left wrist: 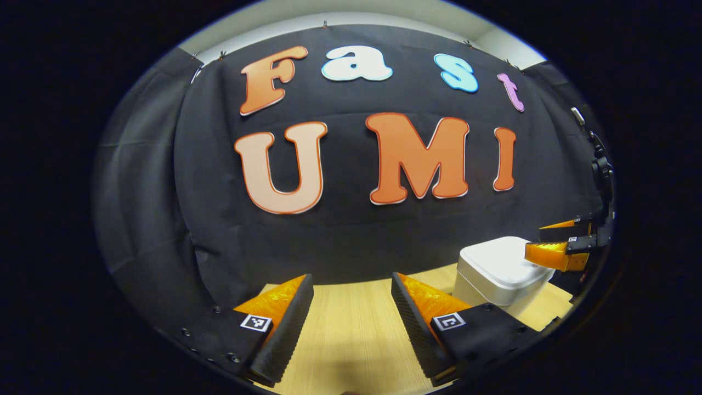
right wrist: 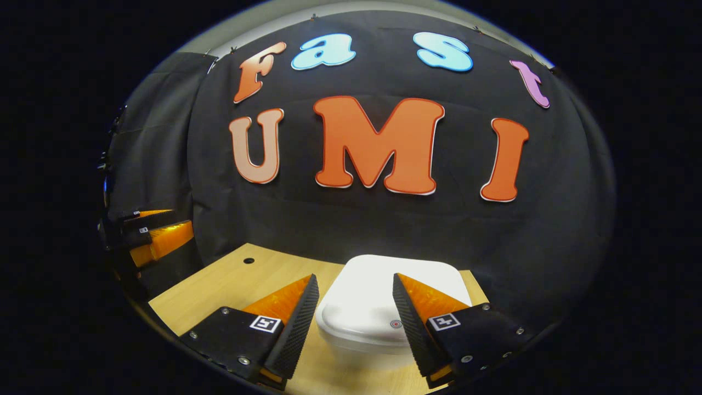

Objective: Press the lid of the desktop garbage bin to open it, pick up the crumpled paper on the desktop and throw it into the bin, then pick up the pop can on the desktop and drop it into the bin, and finally close the garbage bin lid.

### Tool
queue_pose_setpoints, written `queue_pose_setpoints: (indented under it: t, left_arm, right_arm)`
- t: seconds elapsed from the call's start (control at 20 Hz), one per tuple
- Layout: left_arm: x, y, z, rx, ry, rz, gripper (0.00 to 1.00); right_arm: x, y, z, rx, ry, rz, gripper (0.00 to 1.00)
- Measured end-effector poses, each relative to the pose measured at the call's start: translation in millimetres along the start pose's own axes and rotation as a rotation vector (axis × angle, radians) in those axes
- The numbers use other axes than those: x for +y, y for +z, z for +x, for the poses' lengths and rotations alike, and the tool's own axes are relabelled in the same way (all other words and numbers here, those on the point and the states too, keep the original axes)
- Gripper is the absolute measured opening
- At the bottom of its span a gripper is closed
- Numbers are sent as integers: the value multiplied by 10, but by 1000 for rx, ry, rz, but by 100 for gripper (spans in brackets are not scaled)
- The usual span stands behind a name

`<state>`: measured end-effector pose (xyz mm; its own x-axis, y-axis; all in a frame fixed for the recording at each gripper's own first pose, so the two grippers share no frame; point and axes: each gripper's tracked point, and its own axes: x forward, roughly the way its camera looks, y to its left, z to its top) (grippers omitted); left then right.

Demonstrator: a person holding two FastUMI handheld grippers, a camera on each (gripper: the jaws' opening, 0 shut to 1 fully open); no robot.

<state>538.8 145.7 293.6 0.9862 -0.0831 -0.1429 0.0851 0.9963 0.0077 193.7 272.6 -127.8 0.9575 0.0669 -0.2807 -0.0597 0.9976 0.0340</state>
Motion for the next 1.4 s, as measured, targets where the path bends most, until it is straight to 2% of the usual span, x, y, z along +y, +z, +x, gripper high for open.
queue_pose_setpoints:
  t: [0.35, 0.4, 0.55, 0.6, 0.75, 1.0, 1.2, 1.25, 1.4]
  left_arm:
    - [378, 632, -88, -216, 121, 0, 91]
    - [389, 707, -82, -241, 120, -8, 93]
    - [367, 834, -76, -291, 93, -52, 89]
    - [389, 838, -53, -297, 92, -52, 93]
    - [352, 762, 41, -275, 76, -55, 90]
    - [375, 641, 274, -242, 79, -59, 93]
    - [443, 516, 566, -204, 109, -69, 93]
    - [411, 522, 588, -207, 100, -51, 90]
    - [345, 583, 643, -226, 87, -29, 90]
  right_arm:
    - [147, 195, 9, -97, 2, 1, 83]
    - [165, 205, 24, -102, 2, 0, 83]
    - [208, 238, 103, -113, 0, 1, 83]
    - [237, 246, 116, -115, 5, 1, 83]
    - [281, 239, 204, -111, 8, -1, 83]
    - [307, 387, 376, -145, 1, -26, 83]
    - [308, 476, 578, -135, -2, 6, 83]
    - [316, 517, 613, -130, 6, 5, 83]
    - [281, 665, 684, -169, -20, -1, 83]
